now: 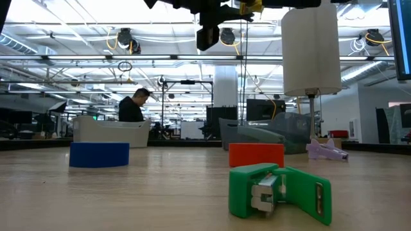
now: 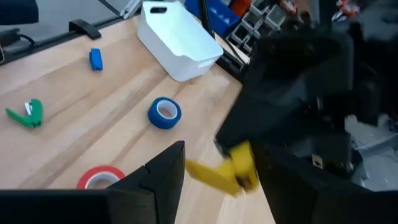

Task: Pick and place Stapler, Stapler remover, tape
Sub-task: Put the small yellow stapler into the black bin

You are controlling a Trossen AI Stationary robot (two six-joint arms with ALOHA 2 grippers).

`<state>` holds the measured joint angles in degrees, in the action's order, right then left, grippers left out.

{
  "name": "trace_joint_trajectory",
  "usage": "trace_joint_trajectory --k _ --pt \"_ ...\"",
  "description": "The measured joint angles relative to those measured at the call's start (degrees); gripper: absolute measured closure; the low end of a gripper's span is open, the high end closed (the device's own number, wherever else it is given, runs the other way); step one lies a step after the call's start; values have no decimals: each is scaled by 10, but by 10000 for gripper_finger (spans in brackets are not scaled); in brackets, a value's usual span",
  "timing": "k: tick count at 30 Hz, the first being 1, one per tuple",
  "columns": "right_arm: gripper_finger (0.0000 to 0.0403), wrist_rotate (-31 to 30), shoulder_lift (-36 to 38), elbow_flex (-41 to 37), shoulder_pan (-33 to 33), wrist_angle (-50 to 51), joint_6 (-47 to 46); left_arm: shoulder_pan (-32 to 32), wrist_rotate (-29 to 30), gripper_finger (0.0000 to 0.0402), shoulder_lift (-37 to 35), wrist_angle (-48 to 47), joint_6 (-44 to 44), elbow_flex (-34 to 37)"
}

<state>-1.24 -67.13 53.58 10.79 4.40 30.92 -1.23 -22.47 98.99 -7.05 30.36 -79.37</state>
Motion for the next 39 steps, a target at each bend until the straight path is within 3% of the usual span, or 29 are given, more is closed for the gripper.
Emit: trace_joint_trajectory --k 24,39 --pt "295 -2 -4 0 -2 -18 45 -8 -43 316 0 12 15 0" --pt "306 -2 -4 1 -2 -29 62 -8 -63 316 0 16 45 0"
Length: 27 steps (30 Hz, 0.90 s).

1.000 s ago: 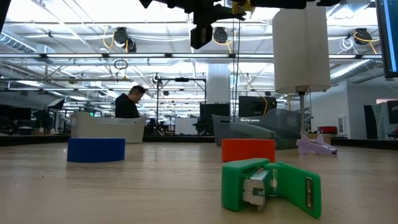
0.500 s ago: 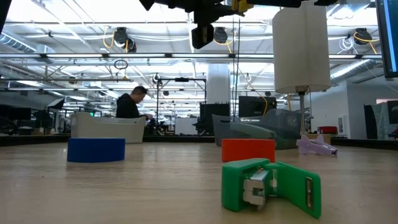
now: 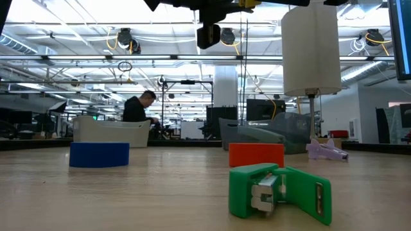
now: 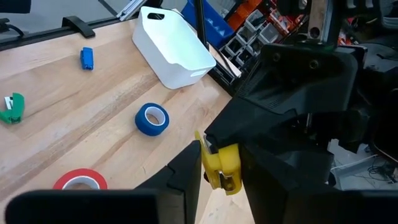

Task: Pick and place Stapler, Stapler remover, tape
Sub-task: Put the small yellow stapler into the black bin

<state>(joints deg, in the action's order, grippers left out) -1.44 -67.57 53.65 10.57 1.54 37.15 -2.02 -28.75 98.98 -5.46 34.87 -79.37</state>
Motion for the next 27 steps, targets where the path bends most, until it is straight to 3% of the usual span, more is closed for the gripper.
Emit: trace_joint_trajectory --k 10,27 --pt "352 -2 -4 0 1 0 0 0 0 316 0 8 4 1" --pt "352 -22 -5 0 0 15 -18 -9 18 315 0 4 -5 1"
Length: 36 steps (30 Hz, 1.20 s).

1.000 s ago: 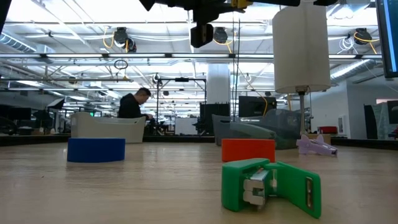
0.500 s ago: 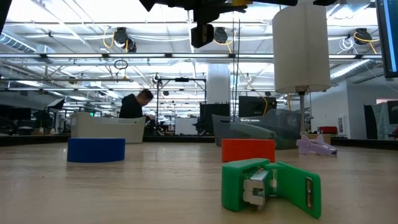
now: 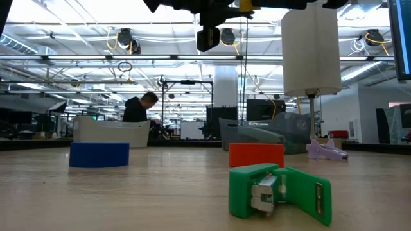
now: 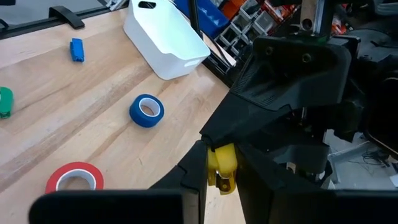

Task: Pick and place Stapler, Stapler remover, tape
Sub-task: Put the small yellow stapler into the black bin

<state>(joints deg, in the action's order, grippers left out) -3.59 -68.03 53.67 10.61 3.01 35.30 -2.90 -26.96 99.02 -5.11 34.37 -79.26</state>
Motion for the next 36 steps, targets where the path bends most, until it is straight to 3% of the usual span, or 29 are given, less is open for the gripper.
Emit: trace_joint_trajectory --k 5,12,18,25,31,36 --pt "352 -10 0 0 0 5 -6 0 11 300 0 1 -11 0" --pt "353 -15 -3 -2 0 31 -13 -2 40 212 -1 20 -25 -3" --pt "353 -79 -2 -2 -3 63 -18 -18 17 155 -1 3 -42 -3" --pt "353 -145 -2 -2 -53 126 -18 -45 -6 138 -1 -125 -14 -2" --pt "353 -162 -35 -1 -140 167 -59 -35 97 137 -1 -225 -13 -2" --pt "353 -160 -95 -1 -185 198 -57 -18 163 137 -1 -252 -12 -2"
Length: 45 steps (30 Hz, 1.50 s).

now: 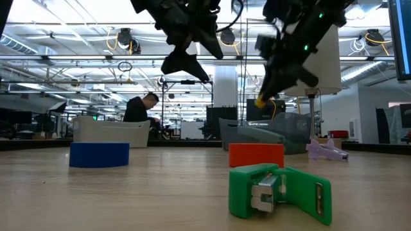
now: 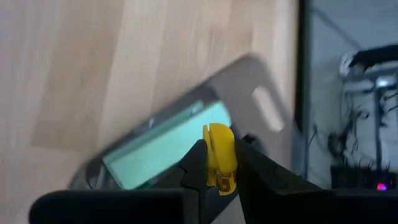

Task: Pick and place Stapler, Stapler remover, tape
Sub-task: Put the small yellow stapler into the black bin

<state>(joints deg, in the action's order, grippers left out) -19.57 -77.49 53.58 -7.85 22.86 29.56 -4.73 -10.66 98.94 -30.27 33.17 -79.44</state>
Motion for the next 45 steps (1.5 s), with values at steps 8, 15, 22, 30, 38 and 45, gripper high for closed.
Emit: trace_joint_trajectory --k 8,15,22,30,38,45 --pt "348 -32 -70 0 -35 -31 31 22 86 137 0 0 0 0" --pt "348 -32 -88 0 -56 -122 41 26 112 137 0 0 0 0" --pt "347 -4 -89 0 -62 -157 34 26 113 137 0 5 -3 0" --pt "346 -12 -130 2 -77 -235 20 27 113 137 0 5 -2 0" --pt "346 0 -166 0 -79 -229 15 34 113 137 0 5 -3 0" --pt "346 2 -166 0 -79 -226 11 37 113 137 0 5 -4 0"
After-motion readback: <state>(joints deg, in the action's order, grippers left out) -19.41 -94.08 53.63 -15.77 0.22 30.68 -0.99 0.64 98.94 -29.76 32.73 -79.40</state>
